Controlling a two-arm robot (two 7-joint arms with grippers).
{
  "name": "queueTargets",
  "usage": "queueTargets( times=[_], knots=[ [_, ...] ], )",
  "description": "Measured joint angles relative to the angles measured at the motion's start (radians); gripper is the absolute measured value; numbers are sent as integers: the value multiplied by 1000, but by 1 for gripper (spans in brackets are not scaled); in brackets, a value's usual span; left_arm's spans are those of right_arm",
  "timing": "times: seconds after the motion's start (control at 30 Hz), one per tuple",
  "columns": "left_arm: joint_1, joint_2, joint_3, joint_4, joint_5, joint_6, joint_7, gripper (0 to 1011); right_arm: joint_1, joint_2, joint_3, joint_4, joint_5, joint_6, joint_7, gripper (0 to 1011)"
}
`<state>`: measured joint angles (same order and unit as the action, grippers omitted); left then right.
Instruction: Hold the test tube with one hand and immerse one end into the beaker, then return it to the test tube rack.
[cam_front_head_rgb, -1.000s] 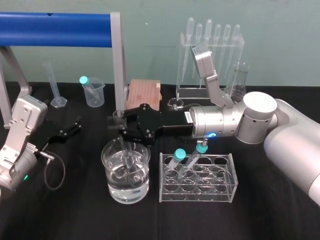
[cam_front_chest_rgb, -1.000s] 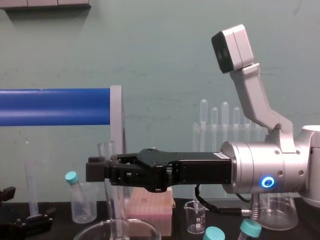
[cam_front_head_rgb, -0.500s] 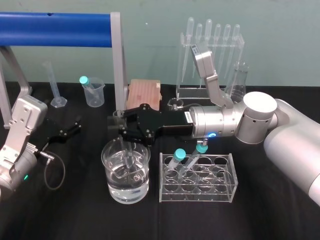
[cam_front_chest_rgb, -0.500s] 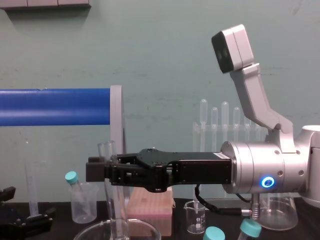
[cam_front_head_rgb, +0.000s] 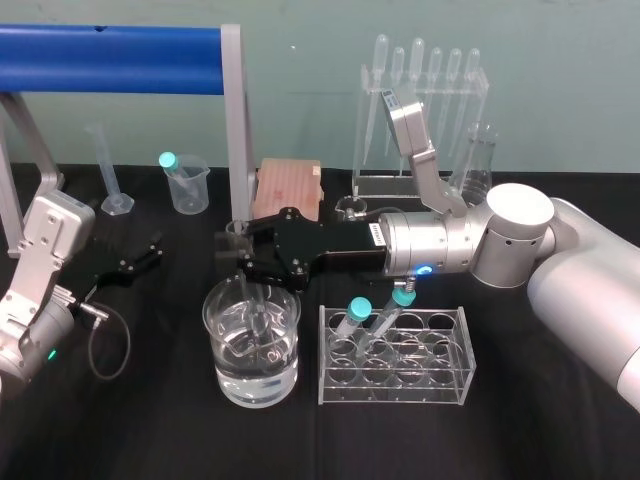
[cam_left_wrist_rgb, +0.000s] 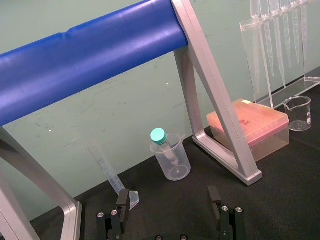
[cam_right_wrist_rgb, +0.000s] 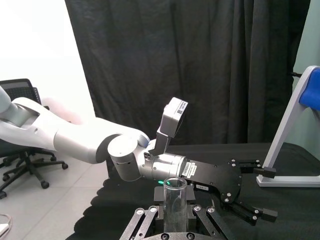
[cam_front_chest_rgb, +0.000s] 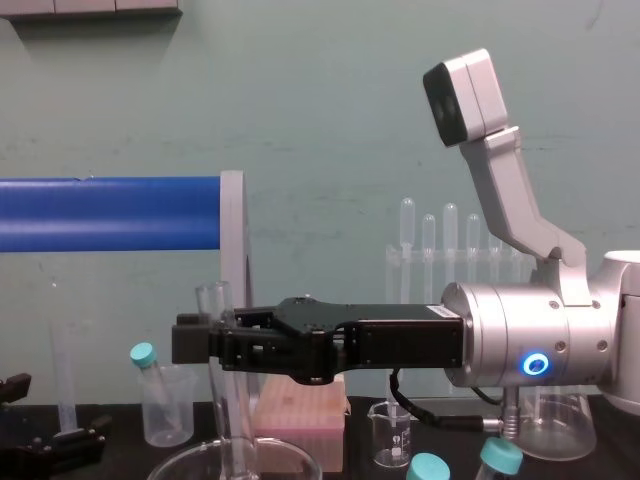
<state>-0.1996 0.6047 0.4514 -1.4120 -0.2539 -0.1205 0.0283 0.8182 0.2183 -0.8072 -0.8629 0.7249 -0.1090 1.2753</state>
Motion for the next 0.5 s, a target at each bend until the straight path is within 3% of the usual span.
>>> queueTargets(
  times=[0.5],
  knots=[
    [0,0,0,0,0,0,0,1000,0,0,0,0,0,0,0,242]
  ],
)
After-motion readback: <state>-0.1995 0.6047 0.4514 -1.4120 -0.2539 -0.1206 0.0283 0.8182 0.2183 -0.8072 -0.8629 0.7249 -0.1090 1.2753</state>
